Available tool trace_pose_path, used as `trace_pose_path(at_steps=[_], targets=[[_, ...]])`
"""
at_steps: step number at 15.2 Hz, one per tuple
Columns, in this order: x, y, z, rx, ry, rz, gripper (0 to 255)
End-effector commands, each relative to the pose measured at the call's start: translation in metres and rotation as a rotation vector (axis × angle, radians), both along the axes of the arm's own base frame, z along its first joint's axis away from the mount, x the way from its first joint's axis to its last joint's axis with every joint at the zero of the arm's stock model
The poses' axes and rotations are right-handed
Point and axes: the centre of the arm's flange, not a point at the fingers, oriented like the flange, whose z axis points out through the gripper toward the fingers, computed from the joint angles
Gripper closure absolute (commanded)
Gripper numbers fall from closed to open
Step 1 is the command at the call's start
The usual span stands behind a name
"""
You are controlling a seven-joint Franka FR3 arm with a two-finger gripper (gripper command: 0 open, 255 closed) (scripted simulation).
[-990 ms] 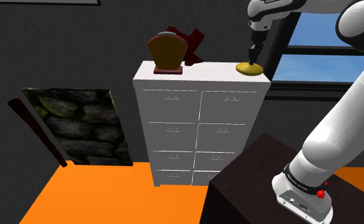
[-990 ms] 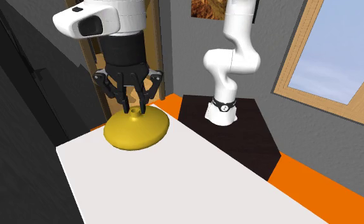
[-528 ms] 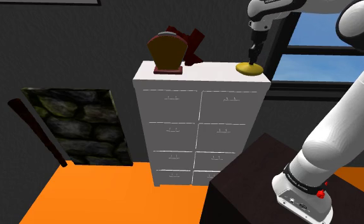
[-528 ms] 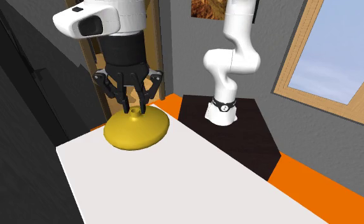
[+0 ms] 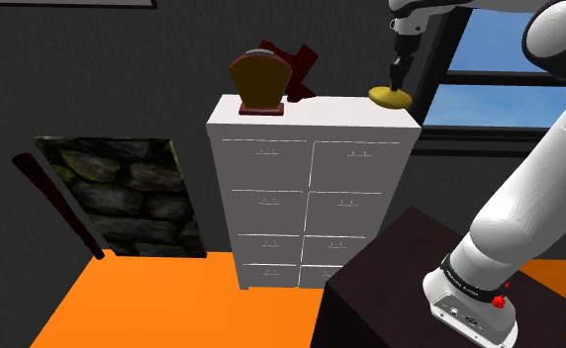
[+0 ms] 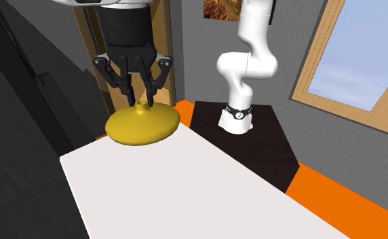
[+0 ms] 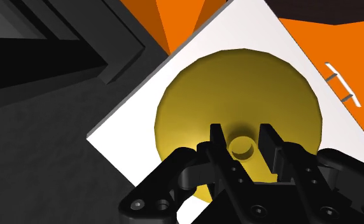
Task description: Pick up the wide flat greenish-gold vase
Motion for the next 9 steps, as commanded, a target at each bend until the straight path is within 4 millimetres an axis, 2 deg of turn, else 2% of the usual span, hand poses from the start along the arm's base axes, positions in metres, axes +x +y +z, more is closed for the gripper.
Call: trace_pose_path(at_steps=[1,7,9], targets=[[0.001,-0.001,0.011,0.000,0.000,0.000,255],[0.001,-0.001,0.042,0.000,0.000,0.000,255],[0.001,-0.001,0.043,0.000,0.000,0.000,255]])
